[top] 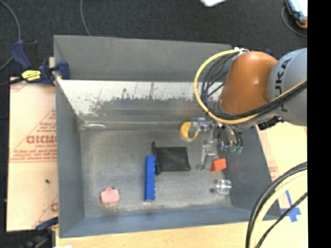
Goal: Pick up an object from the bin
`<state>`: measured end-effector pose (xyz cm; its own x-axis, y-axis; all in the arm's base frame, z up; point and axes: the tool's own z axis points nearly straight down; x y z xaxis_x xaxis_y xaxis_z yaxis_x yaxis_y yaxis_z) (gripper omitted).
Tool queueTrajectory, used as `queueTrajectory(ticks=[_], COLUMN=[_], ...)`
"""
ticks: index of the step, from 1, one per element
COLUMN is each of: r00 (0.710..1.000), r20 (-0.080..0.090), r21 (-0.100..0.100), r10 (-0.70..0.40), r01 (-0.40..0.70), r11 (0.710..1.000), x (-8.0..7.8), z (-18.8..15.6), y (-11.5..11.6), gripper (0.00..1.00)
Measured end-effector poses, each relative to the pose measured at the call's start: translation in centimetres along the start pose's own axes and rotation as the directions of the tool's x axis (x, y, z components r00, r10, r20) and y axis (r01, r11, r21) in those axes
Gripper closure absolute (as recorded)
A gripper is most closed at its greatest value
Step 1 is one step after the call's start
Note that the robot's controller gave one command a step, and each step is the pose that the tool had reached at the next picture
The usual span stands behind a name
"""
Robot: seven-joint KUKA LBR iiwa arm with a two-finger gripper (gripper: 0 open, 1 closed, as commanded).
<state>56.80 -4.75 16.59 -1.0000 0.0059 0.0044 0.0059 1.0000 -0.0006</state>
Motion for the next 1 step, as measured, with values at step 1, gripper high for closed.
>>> queueTrajectory(ticks=[1], r00=[1.0], r20=[0.008], r21=[0.001], r10=[-0.002], r01=[0.002], r11=[1.0], x=[-0.17], z=[-0.48], y=[0.02], gripper=[0.0])
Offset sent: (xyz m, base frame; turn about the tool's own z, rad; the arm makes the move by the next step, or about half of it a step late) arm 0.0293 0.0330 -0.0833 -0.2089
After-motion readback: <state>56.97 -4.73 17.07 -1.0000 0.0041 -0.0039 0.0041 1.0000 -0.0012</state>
